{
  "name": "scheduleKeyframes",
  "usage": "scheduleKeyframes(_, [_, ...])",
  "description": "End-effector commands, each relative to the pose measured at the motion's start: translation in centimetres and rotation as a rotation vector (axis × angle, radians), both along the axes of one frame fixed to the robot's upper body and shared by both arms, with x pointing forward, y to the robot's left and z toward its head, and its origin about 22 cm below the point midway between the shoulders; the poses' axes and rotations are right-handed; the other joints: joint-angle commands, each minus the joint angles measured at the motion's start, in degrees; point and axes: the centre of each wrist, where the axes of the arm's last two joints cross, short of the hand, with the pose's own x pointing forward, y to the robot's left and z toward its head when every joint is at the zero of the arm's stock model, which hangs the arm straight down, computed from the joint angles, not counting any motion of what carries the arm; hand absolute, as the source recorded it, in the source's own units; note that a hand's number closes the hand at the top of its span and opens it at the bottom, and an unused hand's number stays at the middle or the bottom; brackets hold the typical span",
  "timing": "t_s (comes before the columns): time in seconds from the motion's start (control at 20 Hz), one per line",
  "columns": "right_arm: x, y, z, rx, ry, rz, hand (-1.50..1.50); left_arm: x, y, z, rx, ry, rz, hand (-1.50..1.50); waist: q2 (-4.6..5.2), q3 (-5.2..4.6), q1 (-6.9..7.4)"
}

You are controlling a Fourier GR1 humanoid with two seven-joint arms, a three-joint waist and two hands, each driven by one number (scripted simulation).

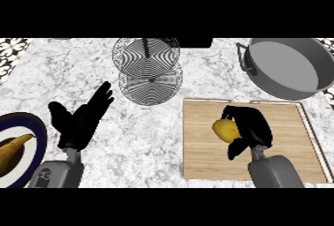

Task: Pick the lemon from the tray and place it in the tiered basket

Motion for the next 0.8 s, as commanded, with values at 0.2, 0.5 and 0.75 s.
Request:
scheduleKeyframes(0.2, [-2.5, 1.9, 9.8, 0.278, -0.101, -0.074, 1.50, -0.6, 0.6, -0.9, 0.027, -0.008, 0.025, 0.00, 0.40, 1.00, -0.38])
scheduleKeyframes(0.5, [-6.0, 2.2, 17.4, 0.340, -0.341, -0.032, 1.50, 0.6, -0.3, 0.0, 0.002, -0.011, -0.001, 0.00, 0.58, 1.02, -0.12])
scheduleKeyframes(0.75, [-6.1, 3.7, 23.1, 0.349, -0.428, -0.020, 1.50, 0.6, -0.5, 0.7, -0.005, -0.009, -0.016, 0.00, 0.74, 1.03, 0.79])
